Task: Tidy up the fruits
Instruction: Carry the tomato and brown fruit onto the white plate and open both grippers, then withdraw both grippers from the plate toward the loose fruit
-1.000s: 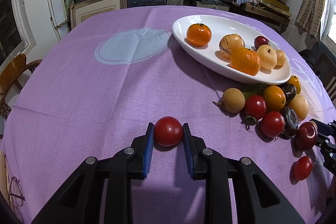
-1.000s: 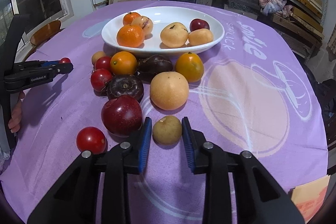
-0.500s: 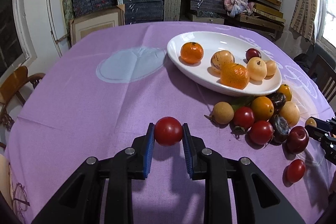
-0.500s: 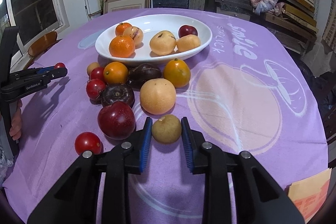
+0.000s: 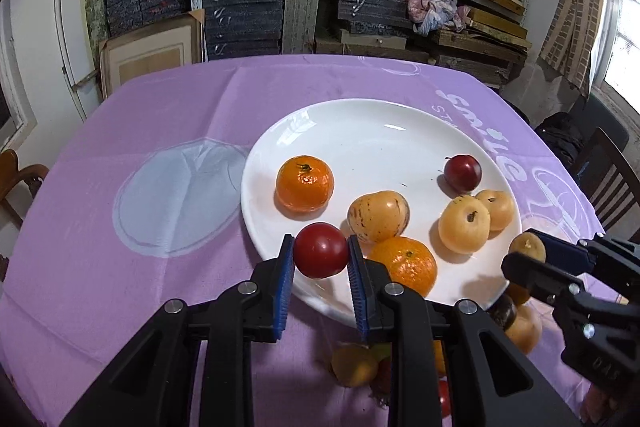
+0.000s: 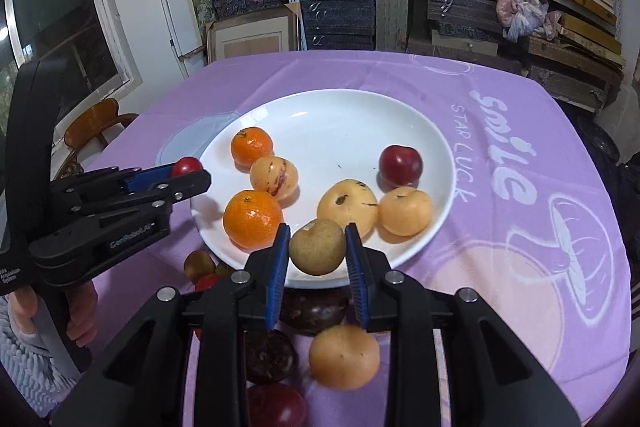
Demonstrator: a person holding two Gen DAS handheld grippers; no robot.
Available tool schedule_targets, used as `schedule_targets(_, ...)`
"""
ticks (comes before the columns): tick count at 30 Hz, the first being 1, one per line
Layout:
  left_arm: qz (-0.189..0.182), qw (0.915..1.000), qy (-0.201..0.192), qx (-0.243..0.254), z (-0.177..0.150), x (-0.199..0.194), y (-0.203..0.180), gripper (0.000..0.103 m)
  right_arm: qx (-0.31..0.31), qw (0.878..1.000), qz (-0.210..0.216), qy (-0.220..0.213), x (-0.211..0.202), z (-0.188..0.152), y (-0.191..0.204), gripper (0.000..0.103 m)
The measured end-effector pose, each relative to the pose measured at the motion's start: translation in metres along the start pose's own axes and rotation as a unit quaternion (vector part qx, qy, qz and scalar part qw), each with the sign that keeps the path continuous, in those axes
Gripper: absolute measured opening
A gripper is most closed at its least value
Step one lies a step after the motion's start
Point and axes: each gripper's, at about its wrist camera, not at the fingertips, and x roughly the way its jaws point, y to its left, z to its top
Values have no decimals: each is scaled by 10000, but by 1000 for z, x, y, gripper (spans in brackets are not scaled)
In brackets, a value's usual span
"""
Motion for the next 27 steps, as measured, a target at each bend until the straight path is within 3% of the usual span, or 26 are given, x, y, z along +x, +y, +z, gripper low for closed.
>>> schedule_targets(8,129,9997,113,195,8,30,-3,28,120,9999,34,4,24,11,-2,29)
schedule_targets(10,89,9999,114,66,9,33,1,46,187,9998,58,-58,22,10,-4,42)
schedule_targets(14,-40,10000,30,-81,9,21,9,58,351,9987,148,-347,-5,11,-12,44)
schedule_targets(16,52,9998,-105,-159,6,5,15,73,406,9971,145,-619,-31,10,-16,55)
schedule_targets(17,50,9996,-169,-212,3,-4,19,75,449,9959,131,-773,-45,8,-18,61)
schedule_targets(19,28,9992,-227,-313,-6,-21,29,76,559,9922,109,-1109,-73,-2,-24,84)
schedule_targets(21,75,9991,-235,-332,-18,-35,35,77,760,9868,77,-1431,-98,-19,-33,93)
schedule_targets(27,494,9984,-234,120,-61,-47,24,77,1052,9773,-184,-1830,-125,-79,-52,96)
